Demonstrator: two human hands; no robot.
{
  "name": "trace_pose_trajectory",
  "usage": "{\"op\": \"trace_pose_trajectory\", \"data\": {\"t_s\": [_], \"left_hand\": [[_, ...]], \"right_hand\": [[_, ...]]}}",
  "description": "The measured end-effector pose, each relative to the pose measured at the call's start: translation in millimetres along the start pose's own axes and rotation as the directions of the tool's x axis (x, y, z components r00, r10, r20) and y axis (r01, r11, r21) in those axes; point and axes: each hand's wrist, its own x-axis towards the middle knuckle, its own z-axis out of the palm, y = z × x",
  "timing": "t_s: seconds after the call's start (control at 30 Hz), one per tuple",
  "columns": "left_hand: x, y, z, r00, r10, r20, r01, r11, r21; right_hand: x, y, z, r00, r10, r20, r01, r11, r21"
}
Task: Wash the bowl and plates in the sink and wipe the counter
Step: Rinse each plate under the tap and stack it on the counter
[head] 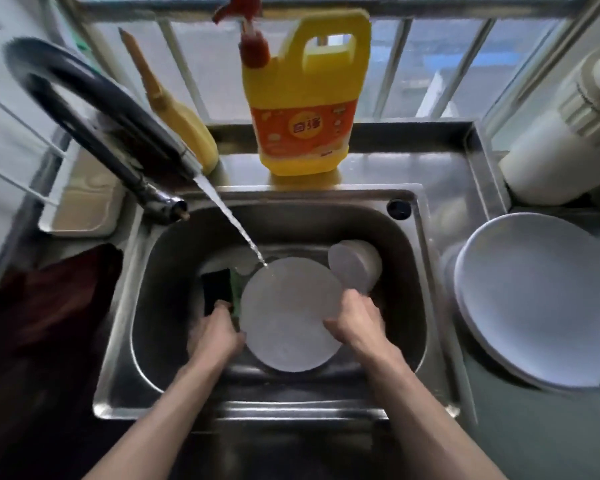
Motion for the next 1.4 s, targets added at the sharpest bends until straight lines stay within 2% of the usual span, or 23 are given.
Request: {"op": "trace_pose_trajectory", "data": {"t_s": [0.07, 0.13, 0.27, 0.37, 0.57, 0.67, 0.83, 1.0, 1.13, 1.27, 1.4], "left_hand": [[2, -2, 2, 1.000, -0.005, -0.011, 0.005, 1.000, 0.015], [5, -5, 5, 0.999, -0.045, 0.017, 0.046, 0.999, -0.005], [11, -8, 11, 0.959, -0.127, 0.251, 0.180, 0.964, -0.198], [15, -9, 12, 0.938, -0.123, 0.325, 0.234, 0.915, -0.329], [10, -8, 8, 0.906, -0.110, 0.408, 0.289, 0.865, -0.410], [3, -4, 7, 0.912, -0.099, 0.399, 0.291, 0.841, -0.457], [1, -1, 3, 0.907, -0.055, 0.417, 0.326, 0.719, -0.614], [-4, -2, -10, 0.953, 0.040, 0.301, 0.260, 0.407, -0.876], [0, -13, -22, 0.987, 0.072, 0.146, 0.122, 0.260, -0.958], [-8, -15, -40, 0.994, 0.061, -0.088, -0.103, 0.324, -0.940], [-14, -17, -59, 0.936, 0.069, -0.346, -0.341, 0.424, -0.839]], "right_hand": [[7, 3, 11, 0.992, 0.102, 0.068, -0.100, 0.995, -0.022], [15, 8, 21, 0.985, 0.131, 0.109, -0.135, 0.991, 0.028], [24, 13, 30, 0.981, 0.169, 0.095, -0.186, 0.961, 0.204], [25, 15, 30, 0.974, 0.210, 0.087, -0.224, 0.952, 0.208], [9, 6, 10, 0.994, 0.108, 0.004, -0.106, 0.964, 0.244], [3, -1, -1, 0.998, 0.034, -0.044, -0.019, 0.955, 0.296], [-5, -12, -24, 0.985, -0.091, -0.148, 0.135, 0.936, 0.324], [-2, -15, -40, 0.978, -0.111, -0.176, 0.180, 0.875, 0.449], [-6, -12, -40, 0.986, -0.121, -0.114, 0.164, 0.824, 0.542], [-12, -11, -25, 0.985, -0.139, -0.102, 0.173, 0.789, 0.589], [-16, -15, -4, 0.993, -0.099, -0.068, 0.118, 0.710, 0.695]]}}
